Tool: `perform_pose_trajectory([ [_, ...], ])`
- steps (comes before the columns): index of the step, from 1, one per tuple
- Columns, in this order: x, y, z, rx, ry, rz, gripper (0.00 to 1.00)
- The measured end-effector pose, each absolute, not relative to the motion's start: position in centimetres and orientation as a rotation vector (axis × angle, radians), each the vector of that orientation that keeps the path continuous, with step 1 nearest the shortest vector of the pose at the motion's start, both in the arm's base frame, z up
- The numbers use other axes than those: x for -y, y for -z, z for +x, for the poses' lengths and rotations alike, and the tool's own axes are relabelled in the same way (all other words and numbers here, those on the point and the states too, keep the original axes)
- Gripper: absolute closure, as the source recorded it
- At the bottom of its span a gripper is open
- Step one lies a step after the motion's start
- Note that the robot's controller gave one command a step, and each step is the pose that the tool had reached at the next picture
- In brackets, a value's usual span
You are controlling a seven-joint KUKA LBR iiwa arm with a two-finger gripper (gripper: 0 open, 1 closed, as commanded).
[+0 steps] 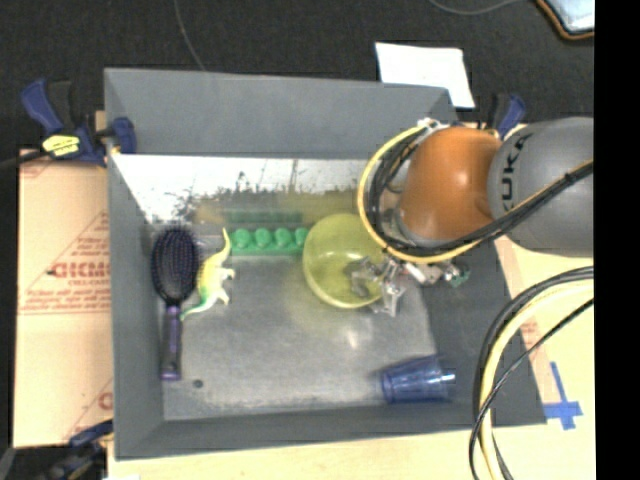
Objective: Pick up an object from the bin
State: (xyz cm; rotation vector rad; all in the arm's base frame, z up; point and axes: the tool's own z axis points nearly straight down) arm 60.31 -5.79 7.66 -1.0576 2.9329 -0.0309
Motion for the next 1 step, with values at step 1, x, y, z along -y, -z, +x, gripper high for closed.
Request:
perform_pose_trajectory([
  [1, 5.79, -7.68, 60.31, -2.933, 0.031, -1.057, 1.00],
])
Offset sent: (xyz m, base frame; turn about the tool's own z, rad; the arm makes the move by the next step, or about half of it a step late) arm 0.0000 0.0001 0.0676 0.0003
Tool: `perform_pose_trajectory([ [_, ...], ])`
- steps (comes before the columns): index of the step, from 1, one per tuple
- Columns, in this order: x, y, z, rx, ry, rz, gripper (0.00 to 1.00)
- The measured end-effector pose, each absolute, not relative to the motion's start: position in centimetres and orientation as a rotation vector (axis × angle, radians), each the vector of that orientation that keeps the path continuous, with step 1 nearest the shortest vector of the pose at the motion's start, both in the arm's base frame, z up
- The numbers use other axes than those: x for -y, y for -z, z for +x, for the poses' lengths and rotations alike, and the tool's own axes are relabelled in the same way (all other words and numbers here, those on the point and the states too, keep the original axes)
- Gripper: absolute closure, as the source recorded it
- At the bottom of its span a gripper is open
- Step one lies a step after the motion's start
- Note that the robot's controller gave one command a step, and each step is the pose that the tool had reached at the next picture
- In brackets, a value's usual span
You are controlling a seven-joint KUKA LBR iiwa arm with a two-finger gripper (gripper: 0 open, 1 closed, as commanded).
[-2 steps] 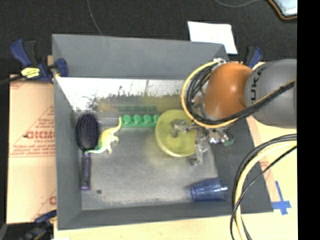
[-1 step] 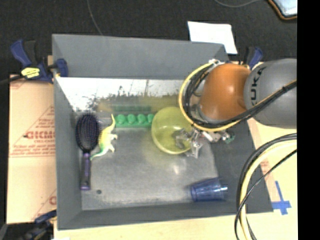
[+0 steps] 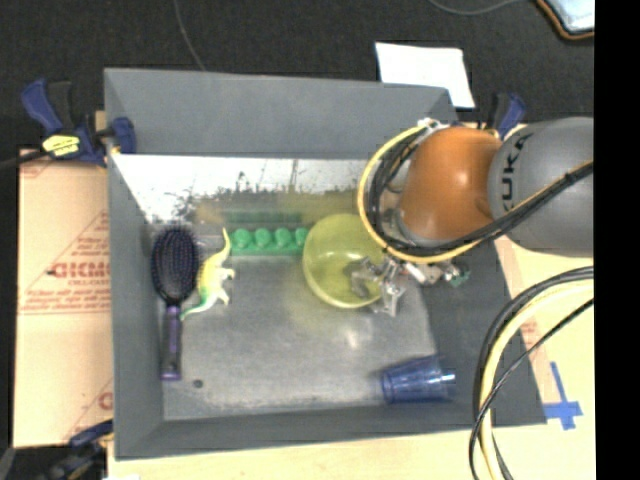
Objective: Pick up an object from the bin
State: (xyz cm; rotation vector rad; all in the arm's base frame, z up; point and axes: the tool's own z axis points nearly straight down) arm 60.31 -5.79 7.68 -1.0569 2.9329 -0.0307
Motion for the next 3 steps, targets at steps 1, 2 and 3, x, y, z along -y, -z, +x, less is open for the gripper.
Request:
perform_pose_trajectory([
  [1, 5.7, -10.0, 60.0, -2.939, 0.024, -1.056, 1.00],
  [2, 5.7, -13.5, 60.1, -2.937, 0.026, -1.055, 1.00],
  [3, 5.7, -16.0, 60.2, -2.937, 0.027, -1.051, 1.00],
])
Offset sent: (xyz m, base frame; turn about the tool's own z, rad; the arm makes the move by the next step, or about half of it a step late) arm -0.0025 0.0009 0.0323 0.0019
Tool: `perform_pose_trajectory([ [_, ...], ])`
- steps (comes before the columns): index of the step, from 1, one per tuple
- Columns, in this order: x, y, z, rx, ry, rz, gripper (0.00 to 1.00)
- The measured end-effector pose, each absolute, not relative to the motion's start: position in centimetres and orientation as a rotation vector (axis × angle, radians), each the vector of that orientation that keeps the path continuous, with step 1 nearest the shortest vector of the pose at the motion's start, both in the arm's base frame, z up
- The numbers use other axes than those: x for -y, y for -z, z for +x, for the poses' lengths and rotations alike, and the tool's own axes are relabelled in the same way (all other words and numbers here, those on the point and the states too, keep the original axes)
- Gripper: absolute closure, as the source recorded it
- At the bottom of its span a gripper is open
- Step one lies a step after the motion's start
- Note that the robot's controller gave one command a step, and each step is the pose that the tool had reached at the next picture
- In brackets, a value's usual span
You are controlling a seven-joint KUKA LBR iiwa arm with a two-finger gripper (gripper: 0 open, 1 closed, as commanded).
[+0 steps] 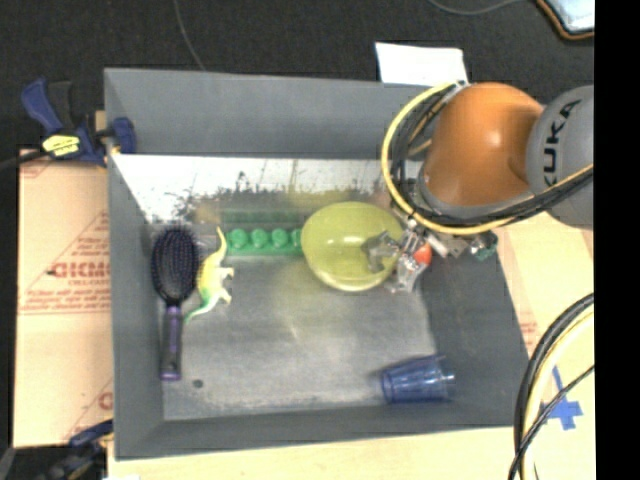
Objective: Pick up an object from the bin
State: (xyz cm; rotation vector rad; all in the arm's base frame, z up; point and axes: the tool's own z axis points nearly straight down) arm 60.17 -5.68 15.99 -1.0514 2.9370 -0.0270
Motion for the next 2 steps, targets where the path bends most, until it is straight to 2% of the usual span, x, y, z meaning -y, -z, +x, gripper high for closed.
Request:
perform_pose_trajectory([
  [1, 5.72, -17.88, 60.29, -2.934, 0.031, -1.046, 1.00],
  [2, 5.75, -18.25, 60.32, -2.933, 0.032, -1.042, 1.00],
])
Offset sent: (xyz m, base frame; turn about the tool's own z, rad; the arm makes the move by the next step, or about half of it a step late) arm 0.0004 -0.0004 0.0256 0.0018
